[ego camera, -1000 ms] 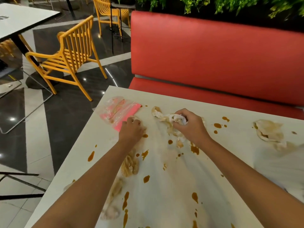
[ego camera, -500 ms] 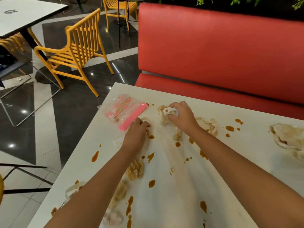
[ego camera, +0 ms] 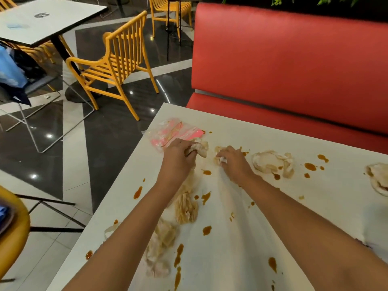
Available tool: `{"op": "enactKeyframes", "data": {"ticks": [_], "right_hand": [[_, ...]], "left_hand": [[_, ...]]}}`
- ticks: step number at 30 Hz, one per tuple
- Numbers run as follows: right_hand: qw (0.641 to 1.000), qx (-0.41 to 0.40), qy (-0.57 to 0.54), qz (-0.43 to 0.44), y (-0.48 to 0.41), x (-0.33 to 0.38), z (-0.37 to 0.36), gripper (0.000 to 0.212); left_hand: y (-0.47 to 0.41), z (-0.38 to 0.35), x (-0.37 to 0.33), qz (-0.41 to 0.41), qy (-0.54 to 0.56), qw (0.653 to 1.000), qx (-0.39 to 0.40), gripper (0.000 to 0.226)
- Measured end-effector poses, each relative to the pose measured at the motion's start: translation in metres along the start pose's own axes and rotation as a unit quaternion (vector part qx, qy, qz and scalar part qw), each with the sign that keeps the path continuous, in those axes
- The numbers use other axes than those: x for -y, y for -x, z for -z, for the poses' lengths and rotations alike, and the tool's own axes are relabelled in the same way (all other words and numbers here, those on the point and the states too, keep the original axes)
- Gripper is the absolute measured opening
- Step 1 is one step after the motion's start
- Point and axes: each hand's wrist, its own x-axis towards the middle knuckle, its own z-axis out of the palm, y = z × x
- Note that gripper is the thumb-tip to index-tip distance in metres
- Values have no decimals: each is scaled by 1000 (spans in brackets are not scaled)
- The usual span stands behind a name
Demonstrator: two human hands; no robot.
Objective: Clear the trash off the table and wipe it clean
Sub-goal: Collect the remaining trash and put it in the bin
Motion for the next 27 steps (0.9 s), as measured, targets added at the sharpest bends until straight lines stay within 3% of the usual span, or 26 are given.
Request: {"op": "enactKeyframes", "data": {"ticks": [11, 18, 22, 27], "right_hand": [[966, -118, -219, -68, 65, -5, 82, 27], [960, -154, -224, -73, 109, -14, 112, 26], [961, -150, -219, -78, 123, -13, 108, 26], [947, -143, -269, -101, 132, -5, 98, 27]], "left_hand": [[3, 9, -49, -57, 22, 998, 14, 20], [29, 5, -39, -80, -31, 995, 45, 22], [55, -15, -6, -55, -73, 987, 130, 28], [81, -41, 11, -28, -163, 945, 281, 47]]}}
